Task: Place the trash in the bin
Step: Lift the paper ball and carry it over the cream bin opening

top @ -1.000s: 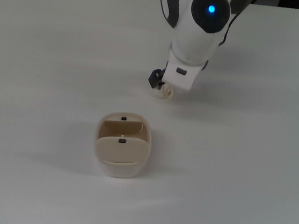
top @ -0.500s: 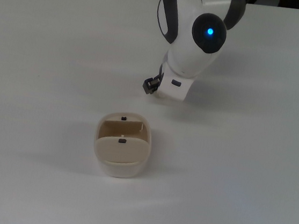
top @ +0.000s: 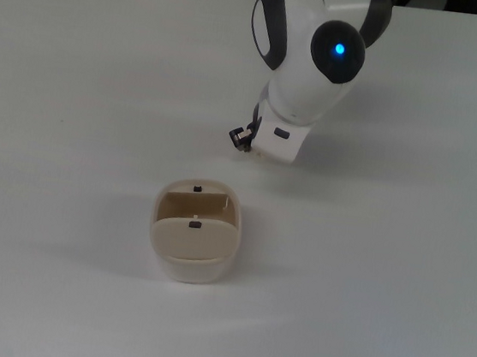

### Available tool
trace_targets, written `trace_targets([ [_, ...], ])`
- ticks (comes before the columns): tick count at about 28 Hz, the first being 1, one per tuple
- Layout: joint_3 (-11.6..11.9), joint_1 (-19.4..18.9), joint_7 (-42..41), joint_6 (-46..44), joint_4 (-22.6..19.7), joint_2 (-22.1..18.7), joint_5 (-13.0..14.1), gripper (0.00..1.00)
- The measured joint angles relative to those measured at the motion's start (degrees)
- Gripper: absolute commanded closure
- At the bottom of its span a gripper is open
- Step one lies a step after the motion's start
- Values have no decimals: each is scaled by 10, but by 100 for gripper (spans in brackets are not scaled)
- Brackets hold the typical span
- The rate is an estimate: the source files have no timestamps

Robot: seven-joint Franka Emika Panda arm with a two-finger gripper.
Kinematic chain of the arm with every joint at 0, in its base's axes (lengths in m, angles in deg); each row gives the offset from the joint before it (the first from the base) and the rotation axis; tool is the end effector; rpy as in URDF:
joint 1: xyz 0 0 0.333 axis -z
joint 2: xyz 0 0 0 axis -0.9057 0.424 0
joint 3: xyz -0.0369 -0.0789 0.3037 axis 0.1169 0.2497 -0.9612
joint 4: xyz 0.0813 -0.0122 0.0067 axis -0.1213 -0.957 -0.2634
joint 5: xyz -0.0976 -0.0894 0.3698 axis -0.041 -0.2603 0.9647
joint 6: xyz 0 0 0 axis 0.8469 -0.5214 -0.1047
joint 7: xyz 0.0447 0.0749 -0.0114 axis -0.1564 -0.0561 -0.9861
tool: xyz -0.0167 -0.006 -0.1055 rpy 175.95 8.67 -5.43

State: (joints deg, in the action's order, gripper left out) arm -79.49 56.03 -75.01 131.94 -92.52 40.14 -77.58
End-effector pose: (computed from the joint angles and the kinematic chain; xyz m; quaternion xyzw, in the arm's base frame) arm 0.6257 0.1514 0.3411 0.9549 0.2727 -0.0871 0.0787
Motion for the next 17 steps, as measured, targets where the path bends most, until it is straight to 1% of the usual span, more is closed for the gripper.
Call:
trace_targets([
  [3, 9, 3, 2, 11, 18, -15, -1, 74],
  [6, 25, 7, 2, 31, 37, -41, -1, 74],
  [7, 33, 7, 2, 47, 44, -52, -1, 74],
  [10, 46, 9, 10, 88, 50, -66, -1, 74],
  [14, 62, 11, 43, 172, 50, -66, -1, 74],
  [15, 65, 11, 53, 191, 49, -63, -1, 72],
  [17, 72, 11, 73, 232, 47, -53, -1, 63],
])
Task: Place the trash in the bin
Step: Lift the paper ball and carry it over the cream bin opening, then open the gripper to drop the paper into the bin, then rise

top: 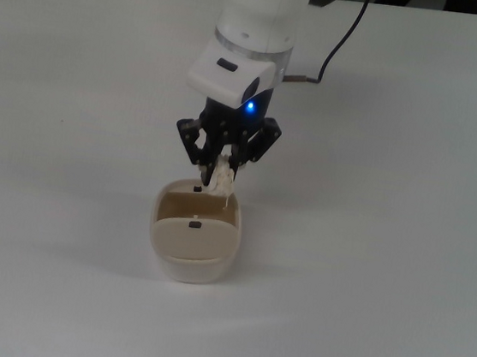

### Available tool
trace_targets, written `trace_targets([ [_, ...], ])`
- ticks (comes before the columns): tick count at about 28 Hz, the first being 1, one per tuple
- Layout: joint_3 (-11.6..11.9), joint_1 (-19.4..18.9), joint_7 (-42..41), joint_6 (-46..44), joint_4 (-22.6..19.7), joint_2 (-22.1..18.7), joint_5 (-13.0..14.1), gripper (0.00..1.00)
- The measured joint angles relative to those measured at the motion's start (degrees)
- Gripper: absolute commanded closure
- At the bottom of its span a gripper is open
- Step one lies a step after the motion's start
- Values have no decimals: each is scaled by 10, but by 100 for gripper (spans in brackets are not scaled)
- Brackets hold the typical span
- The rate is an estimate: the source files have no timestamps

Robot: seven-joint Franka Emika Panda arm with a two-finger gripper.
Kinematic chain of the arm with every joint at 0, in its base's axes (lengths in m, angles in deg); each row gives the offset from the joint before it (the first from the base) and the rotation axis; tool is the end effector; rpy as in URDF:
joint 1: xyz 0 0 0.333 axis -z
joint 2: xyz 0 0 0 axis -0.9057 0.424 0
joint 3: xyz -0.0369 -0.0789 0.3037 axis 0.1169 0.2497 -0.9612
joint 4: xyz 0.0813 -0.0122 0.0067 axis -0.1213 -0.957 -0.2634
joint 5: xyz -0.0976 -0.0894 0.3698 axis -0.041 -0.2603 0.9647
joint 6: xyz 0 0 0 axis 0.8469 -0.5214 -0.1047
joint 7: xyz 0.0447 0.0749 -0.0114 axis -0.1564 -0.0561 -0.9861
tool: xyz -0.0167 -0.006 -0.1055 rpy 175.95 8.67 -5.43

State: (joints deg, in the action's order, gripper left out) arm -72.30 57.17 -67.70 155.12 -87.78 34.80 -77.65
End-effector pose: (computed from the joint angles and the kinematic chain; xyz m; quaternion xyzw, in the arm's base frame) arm 0.6854 0.0842 0.4806 0.9641 0.1533 0.1976 0.0891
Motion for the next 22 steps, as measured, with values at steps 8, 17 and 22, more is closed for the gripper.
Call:
trace_targets([
  [8, 5, 8, 59, 69, -1, 37, 0, 2],
  [17, 5, 19, 77, 25, 0, 22, 13, 0],
  [22, 5, 24, 78, -71, 1, -5, 53, 0],
])
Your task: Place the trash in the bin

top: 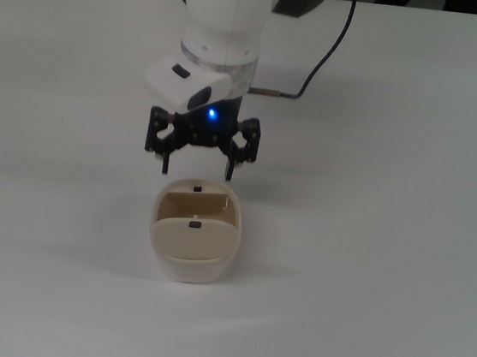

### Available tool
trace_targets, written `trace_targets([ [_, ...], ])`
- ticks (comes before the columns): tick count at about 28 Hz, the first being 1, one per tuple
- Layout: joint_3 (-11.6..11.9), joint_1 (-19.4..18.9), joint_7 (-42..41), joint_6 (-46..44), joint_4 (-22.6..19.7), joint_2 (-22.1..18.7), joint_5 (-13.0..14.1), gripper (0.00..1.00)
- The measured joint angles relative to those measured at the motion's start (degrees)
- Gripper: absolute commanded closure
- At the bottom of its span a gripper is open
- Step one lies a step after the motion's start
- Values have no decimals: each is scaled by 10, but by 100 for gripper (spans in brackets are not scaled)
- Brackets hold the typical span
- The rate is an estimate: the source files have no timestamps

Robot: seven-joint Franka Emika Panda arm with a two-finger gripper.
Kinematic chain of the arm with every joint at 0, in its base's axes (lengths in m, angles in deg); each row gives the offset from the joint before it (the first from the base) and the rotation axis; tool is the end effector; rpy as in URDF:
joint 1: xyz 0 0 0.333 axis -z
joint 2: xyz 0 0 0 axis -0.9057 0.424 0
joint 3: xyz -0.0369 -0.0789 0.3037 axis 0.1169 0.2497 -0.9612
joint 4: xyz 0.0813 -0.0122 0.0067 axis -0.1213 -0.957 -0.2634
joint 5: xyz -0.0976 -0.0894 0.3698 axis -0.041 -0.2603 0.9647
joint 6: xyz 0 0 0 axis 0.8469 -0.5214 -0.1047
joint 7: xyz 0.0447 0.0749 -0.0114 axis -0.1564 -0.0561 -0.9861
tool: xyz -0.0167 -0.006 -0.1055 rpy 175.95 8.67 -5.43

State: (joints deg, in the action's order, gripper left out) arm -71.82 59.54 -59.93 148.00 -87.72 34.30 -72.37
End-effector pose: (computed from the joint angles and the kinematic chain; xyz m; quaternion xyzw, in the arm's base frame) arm 0.6787 0.0492 0.4723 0.9878 0.0355 0.1434 0.0493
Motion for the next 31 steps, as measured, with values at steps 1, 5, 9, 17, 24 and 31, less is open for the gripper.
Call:
trace_targets([
  [1, 0, 1, 0, -32, 0, -10, 9, 0],
  [5, 0, 6, 0, -114, 0, -37, 32, 0],
  [9, 0, 10, 0, -189, 1, -65, 42, 0],
  [17, 0, 20, 0, -281, 0, -122, 43, 0],
  [24, 1, 35, -3, -324, -2, -173, 43, 0],
  [31, 1, 44, -8, -326, -4, -186, 43, 0],
])
